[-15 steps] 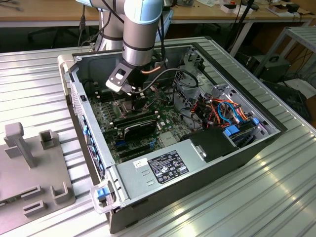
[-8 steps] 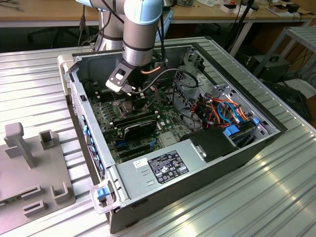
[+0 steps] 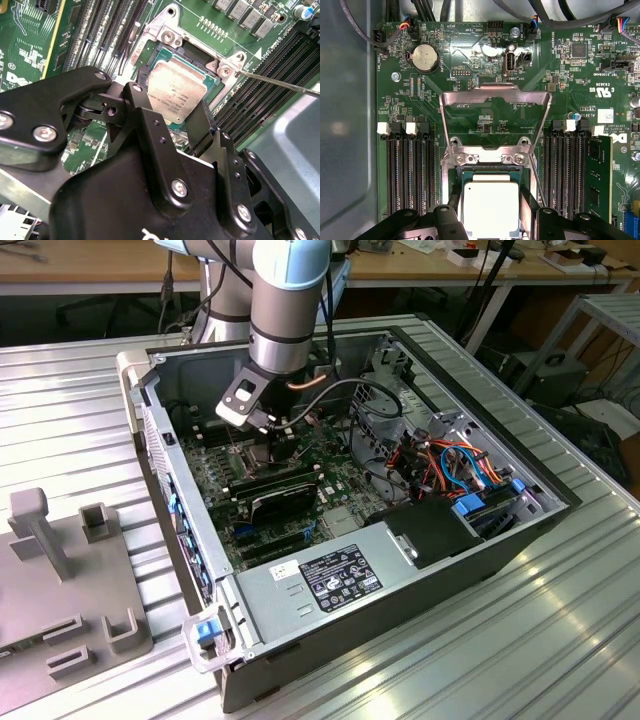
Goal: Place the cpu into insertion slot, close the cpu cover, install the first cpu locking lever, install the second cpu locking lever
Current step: 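Place the cpu into insertion slot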
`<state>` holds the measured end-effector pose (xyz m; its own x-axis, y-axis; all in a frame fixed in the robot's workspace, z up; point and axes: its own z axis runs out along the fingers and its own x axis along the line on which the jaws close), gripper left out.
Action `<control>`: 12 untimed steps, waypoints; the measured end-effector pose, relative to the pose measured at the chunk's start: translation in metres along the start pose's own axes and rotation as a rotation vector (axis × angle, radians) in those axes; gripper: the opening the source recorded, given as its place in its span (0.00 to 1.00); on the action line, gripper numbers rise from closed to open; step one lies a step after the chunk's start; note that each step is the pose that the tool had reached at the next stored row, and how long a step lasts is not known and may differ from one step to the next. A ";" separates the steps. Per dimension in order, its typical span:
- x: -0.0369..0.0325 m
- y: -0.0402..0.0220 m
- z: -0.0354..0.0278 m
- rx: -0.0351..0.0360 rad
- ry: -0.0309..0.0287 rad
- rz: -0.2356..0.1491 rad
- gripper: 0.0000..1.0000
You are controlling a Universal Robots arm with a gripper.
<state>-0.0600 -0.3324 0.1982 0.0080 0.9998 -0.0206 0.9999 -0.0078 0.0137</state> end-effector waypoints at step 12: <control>0.0001 0.0003 0.0010 0.0000 0.0001 -0.003 0.55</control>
<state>-0.0596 -0.3323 0.1972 0.0050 0.9998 -0.0206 0.9999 -0.0047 0.0136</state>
